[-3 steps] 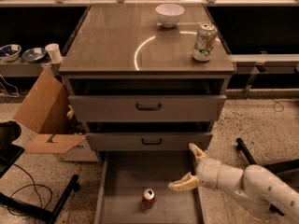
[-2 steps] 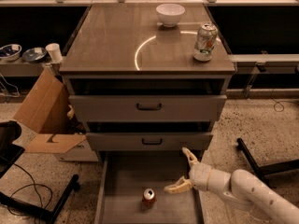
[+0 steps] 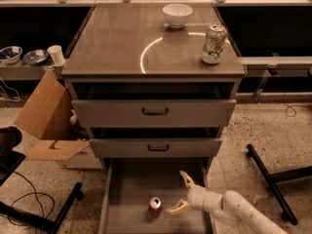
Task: Pick coke can from bottom drawer and place on counter
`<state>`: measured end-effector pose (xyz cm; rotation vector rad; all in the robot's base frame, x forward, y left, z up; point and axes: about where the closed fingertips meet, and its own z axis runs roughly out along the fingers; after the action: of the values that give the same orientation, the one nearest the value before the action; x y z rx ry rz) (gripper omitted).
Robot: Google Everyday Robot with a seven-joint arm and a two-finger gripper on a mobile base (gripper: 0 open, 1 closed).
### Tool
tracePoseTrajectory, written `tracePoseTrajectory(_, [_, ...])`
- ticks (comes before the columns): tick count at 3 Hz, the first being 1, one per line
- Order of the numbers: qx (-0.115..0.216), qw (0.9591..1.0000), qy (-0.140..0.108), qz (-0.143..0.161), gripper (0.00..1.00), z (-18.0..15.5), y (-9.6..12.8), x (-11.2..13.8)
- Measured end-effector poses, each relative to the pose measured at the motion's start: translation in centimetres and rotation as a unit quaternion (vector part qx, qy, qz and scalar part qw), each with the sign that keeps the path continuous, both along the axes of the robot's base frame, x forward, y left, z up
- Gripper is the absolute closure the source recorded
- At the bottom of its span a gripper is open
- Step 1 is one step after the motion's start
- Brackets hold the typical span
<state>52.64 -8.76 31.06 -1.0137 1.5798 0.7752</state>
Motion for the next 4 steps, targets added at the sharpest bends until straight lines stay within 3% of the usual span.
tracePoseTrajectory(2, [-0.012,0.9994,0.013,0.029,0.0,-7.1,2.5,-0.9])
tracePoseTrajectory(4, [-0.019,0.9983,0.026,0.049,0.01,-13.2,9.4,-1.4])
